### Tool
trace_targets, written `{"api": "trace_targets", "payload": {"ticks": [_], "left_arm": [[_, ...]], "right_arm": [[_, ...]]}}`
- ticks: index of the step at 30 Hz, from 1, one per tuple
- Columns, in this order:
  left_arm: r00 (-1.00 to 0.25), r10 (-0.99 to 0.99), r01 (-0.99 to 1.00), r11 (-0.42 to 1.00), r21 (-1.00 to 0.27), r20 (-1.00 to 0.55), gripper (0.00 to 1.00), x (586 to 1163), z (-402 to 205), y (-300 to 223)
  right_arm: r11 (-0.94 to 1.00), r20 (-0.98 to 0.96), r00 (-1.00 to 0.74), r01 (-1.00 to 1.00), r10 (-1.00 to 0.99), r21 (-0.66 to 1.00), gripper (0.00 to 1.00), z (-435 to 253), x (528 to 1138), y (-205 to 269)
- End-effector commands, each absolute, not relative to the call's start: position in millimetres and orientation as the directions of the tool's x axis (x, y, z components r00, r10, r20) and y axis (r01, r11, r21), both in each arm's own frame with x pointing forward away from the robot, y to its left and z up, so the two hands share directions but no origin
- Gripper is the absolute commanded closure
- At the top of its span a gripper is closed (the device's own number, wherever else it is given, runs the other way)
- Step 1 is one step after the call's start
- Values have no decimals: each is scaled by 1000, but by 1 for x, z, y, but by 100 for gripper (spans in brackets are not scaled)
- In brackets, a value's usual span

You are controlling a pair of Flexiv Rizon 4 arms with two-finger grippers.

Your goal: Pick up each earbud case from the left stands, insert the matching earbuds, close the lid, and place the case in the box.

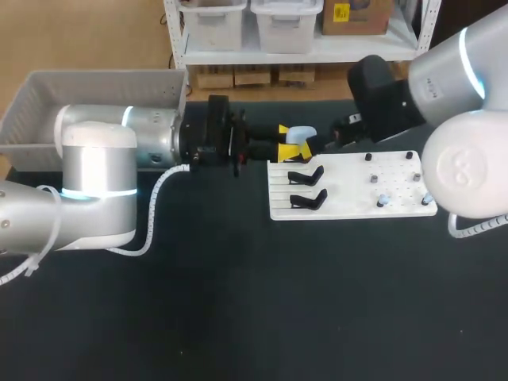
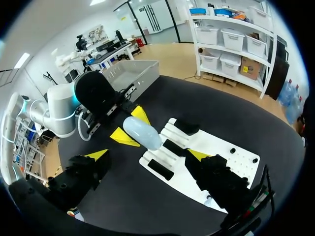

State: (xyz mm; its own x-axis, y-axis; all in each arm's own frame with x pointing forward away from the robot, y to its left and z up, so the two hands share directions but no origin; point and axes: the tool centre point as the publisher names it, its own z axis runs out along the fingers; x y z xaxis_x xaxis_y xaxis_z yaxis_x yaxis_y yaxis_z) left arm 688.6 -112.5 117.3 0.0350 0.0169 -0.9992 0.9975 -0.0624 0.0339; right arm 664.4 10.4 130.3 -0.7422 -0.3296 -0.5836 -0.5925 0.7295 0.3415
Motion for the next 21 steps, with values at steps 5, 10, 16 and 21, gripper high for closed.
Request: {"api": "trace_targets", "payload": {"ticks": [5,10,16,21], "left_arm": [[38,14,998,-59,37,-999,100,688,116,-113],[38,14,998,-59,37,-999,100,688,116,-113],[38,14,998,-59,37,-999,100,688,116,-113],[38,14,998,-59,37,-999,100,688,116,-113]], "right_arm": [[741,-577,-749,-580,-324,337,0,126,672,14],[749,-573,-751,-576,-327,328,0,125,676,16],[763,-563,-760,-561,-324,319,0,123,681,14],[770,-556,-764,-557,-327,313,0,122,684,13]]}}
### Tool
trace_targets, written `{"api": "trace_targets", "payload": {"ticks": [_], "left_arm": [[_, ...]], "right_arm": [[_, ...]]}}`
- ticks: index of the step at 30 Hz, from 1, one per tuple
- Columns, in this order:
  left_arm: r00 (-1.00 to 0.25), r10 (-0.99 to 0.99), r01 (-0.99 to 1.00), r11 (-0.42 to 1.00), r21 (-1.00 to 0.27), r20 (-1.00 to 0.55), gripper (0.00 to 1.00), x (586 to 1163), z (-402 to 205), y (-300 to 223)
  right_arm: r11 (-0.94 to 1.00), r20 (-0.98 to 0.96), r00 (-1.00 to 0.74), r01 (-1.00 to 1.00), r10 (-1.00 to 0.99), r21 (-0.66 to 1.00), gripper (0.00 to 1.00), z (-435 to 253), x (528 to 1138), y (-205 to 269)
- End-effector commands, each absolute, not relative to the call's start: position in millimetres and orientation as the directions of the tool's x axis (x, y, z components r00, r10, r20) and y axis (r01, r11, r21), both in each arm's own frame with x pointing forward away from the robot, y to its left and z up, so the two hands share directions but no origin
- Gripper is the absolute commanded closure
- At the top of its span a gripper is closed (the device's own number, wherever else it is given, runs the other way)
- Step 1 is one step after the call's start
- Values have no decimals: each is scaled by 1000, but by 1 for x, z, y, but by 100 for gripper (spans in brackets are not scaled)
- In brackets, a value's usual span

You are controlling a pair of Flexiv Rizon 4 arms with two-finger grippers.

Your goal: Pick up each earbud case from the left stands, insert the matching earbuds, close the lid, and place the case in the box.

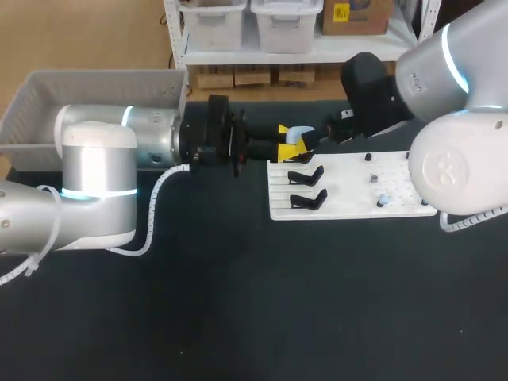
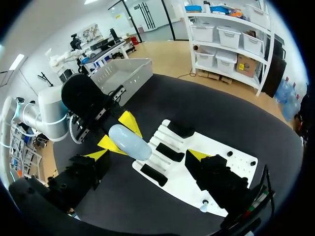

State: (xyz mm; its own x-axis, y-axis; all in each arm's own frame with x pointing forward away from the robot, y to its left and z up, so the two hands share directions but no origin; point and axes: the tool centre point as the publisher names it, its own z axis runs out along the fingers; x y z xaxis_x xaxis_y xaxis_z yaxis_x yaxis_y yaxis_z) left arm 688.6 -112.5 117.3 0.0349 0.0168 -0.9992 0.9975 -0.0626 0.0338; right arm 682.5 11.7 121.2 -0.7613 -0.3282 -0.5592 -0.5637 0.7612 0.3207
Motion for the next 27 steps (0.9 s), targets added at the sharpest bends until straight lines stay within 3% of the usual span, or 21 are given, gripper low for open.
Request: {"api": "trace_targets", "payload": {"ticks": [1,27], "left_arm": [[38,14,998,-59,37,-999,100,688,116,-113],[38,14,998,-59,37,-999,100,688,116,-113]], "right_arm": [[771,-554,-765,-555,-326,313,0,121,684,13],[806,-565,-774,-514,-286,295,0,132,697,5]]}}
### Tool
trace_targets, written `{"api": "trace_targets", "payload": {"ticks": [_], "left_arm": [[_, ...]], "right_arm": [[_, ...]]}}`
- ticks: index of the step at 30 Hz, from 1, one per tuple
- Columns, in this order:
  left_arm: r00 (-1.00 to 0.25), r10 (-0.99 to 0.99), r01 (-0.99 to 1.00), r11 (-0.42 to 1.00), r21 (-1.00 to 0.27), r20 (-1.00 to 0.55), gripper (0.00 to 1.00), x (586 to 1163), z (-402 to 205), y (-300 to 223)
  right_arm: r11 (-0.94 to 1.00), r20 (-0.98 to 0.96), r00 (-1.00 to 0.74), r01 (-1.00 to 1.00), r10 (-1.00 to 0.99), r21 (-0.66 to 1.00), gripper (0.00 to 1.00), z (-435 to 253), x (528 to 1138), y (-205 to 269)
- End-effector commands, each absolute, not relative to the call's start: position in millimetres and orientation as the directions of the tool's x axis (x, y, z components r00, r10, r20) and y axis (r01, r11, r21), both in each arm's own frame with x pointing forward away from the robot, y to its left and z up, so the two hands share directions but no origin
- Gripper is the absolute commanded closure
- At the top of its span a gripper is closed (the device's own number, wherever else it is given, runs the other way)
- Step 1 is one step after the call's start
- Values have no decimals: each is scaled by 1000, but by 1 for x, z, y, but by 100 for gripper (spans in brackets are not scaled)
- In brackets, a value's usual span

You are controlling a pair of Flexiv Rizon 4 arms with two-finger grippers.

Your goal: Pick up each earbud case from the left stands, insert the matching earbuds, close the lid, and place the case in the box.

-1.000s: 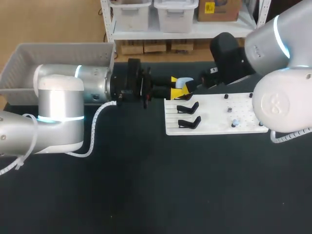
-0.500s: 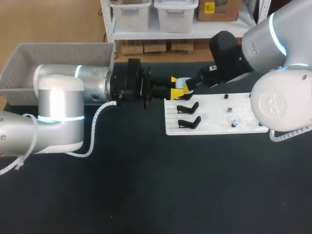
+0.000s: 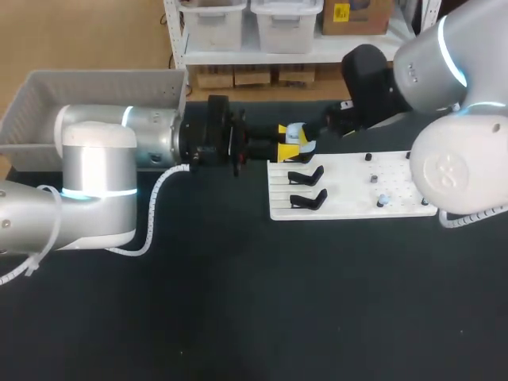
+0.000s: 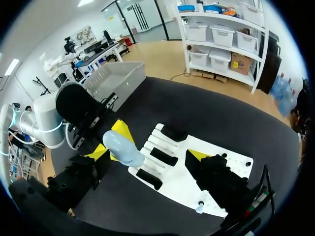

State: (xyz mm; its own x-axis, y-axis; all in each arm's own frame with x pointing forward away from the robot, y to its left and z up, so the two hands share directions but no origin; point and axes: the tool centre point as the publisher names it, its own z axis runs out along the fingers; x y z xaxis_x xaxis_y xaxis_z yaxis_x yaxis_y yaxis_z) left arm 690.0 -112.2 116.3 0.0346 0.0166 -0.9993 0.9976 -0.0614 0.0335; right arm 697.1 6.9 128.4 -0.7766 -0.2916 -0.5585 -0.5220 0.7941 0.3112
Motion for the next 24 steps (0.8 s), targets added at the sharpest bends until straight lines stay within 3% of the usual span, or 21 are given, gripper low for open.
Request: {"api": "trace_targets", "payload": {"ticks": [1,13,24], "left_arm": [[38,14,998,-59,37,-999,100,688,116,-113],[38,14,998,-59,37,-999,100,688,116,-113],[38,14,998,-59,37,-999,100,688,116,-113]], "right_arm": [[807,-570,-771,-514,-285,292,0,134,699,4],[838,-629,-697,-530,-345,127,0,166,695,-31],[884,-475,-754,-450,-453,-129,0,157,658,-103]]}}
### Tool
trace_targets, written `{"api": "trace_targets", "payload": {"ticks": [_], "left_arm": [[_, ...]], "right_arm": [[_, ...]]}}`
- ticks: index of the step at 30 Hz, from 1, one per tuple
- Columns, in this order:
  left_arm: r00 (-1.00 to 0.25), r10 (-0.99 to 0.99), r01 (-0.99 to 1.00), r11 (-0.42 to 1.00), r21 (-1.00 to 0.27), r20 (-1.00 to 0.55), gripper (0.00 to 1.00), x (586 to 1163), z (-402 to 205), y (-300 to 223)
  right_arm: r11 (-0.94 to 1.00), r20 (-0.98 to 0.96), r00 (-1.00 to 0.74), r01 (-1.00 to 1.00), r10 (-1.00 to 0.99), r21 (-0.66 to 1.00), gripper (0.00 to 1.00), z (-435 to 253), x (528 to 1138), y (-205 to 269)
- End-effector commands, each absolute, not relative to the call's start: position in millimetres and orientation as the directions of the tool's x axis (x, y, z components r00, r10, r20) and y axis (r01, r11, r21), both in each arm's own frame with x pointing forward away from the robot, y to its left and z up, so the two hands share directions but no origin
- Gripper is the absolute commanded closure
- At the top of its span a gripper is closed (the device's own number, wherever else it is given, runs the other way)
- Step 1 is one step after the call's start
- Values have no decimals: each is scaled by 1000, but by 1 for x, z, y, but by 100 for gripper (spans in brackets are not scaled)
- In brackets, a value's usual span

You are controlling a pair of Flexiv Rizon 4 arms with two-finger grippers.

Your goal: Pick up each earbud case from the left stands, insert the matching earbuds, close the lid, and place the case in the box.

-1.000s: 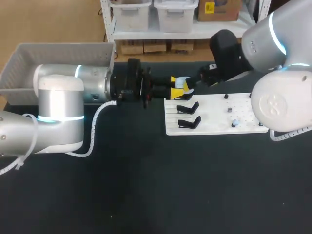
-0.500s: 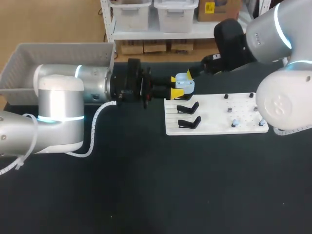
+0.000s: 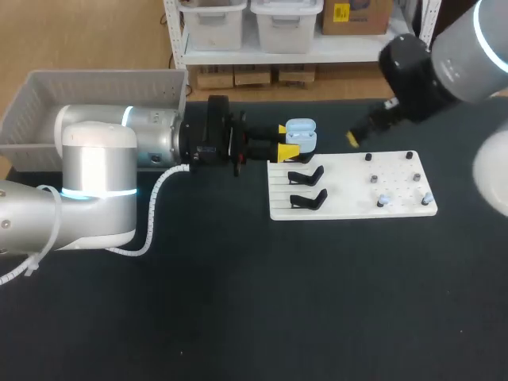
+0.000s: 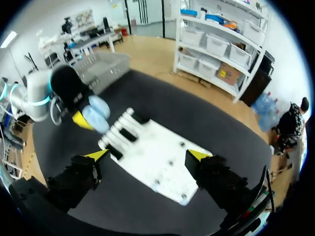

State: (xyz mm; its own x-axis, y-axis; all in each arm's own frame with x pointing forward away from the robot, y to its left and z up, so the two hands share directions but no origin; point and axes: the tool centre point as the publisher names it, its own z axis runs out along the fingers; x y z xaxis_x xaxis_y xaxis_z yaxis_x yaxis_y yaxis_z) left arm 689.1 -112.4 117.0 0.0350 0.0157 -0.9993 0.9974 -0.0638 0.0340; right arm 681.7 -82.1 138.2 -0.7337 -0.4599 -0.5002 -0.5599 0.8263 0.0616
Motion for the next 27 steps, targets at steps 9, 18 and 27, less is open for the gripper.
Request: {"api": "trace_targets", "payload": {"ticks": [9,18,27], "left_arm": [[38,14,998,-59,37,-999,100,688,116,-113],[38,14,998,-59,37,-999,100,688,116,-113],[38,14,998,-59,37,-999,100,688,116,-113]], "right_arm": [[910,-365,-834,-397,-413,-121,0,134,638,-142],[910,-291,-863,-403,-412,-93,0,109,620,-159],[900,-209,-876,-431,-435,-65,9,80,613,-170]]}}
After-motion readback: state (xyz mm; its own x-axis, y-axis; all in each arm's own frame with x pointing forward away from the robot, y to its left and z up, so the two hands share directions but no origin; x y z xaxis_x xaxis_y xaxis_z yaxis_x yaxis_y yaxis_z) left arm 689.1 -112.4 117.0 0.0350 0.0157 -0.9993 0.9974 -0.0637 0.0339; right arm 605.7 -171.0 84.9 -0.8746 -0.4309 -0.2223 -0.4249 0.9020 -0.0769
